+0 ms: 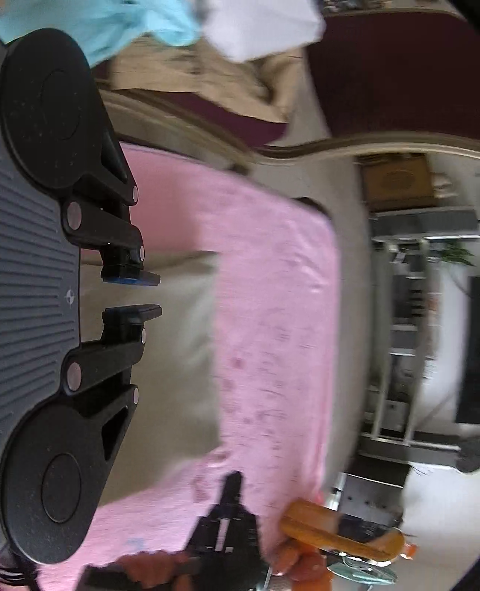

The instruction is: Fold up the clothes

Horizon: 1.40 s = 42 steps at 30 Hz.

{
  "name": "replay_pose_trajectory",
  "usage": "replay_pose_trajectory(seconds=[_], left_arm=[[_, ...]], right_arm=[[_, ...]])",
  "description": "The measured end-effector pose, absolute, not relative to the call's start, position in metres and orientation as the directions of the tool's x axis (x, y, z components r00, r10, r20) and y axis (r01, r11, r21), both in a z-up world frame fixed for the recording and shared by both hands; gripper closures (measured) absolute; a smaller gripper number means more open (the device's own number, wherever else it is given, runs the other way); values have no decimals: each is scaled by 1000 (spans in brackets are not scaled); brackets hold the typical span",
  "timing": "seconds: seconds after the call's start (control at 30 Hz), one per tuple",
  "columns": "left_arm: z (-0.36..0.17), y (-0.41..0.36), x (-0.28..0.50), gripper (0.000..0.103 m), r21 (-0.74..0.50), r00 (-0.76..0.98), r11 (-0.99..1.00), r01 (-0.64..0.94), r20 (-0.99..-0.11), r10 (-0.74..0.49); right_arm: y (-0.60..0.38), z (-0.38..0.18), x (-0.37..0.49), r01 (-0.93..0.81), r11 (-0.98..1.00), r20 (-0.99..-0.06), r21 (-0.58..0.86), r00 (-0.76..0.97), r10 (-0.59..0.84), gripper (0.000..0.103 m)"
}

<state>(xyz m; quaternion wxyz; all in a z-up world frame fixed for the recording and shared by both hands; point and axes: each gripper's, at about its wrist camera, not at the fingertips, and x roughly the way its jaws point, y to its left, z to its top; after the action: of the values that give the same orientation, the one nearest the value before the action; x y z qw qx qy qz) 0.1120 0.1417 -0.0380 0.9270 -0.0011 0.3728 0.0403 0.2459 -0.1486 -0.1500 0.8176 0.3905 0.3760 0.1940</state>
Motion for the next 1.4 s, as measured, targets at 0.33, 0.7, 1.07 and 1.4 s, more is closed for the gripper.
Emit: replay_pose_trajectory(seconds=[0.33,0.7,1.07,1.4], left_arm=[[-77,160,190,90,-148,657,988,-49,-750,-80],[-68,180,190,91,165,631,917,-364,-681,373],[-26,132,108,80,120,654,949,-291,-700,289],[-8,112,56,76,110,664,969,-221,-711,232]], right_arm=[[-93,-140,239,-252,512,-408,821,370,835,93],[-147,-146,245,9,607,-482,795,617,622,85],[-150,-52,180,-122,812,-582,571,637,505,81],[-192,20,78,-259,691,-428,675,626,652,72]])
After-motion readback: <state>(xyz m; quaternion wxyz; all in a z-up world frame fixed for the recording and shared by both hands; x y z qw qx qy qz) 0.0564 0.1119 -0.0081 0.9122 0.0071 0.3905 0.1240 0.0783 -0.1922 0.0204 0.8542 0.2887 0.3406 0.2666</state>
